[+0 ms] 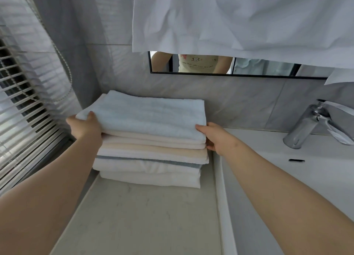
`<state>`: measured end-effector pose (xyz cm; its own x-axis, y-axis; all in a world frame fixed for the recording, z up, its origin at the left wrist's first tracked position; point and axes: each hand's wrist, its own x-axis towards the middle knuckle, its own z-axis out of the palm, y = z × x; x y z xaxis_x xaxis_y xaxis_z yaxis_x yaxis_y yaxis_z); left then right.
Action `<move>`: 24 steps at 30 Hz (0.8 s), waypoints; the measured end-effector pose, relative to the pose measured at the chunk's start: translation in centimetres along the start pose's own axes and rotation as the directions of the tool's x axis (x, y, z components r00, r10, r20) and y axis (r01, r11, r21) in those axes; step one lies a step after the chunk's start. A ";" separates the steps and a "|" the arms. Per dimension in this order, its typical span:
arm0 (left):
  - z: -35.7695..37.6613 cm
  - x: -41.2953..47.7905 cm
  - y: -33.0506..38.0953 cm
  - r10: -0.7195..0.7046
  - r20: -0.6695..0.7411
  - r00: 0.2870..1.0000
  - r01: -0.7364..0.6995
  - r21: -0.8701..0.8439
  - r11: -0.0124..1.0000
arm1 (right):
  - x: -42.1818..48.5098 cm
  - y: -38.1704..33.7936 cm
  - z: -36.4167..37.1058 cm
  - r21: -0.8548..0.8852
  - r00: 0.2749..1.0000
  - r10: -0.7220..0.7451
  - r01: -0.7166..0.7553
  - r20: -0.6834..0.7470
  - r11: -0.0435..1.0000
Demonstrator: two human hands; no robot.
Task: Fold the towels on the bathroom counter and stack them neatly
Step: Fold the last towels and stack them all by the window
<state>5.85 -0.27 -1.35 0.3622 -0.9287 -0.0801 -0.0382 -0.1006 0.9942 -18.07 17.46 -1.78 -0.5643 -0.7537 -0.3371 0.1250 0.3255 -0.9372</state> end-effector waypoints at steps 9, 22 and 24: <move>-0.8 0.5 -1.2 0.172 0.155 0.973 -0.231 0.641 0.731 | 0.3 0.3 -0.1 0.038 0.997 0.079 -0.079 0.005 0.996; -1.8 1.6 -2.1 0.108 0.195 0.975 -0.197 0.529 0.826 | 1.0 1.3 0.0 0.135 0.994 0.051 -0.038 -0.094 0.990; -2.0 1.8 -1.9 0.097 0.163 0.982 -0.172 0.553 0.815 | 0.8 1.3 0.2 0.160 0.995 0.090 -0.080 -0.052 0.984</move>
<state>8.42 -1.00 -3.27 0.2000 -0.9798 0.0056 -0.6088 -0.1197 0.7842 -18.22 17.16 -3.33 -0.5928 -0.6905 -0.4146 0.2992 0.2891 -0.9093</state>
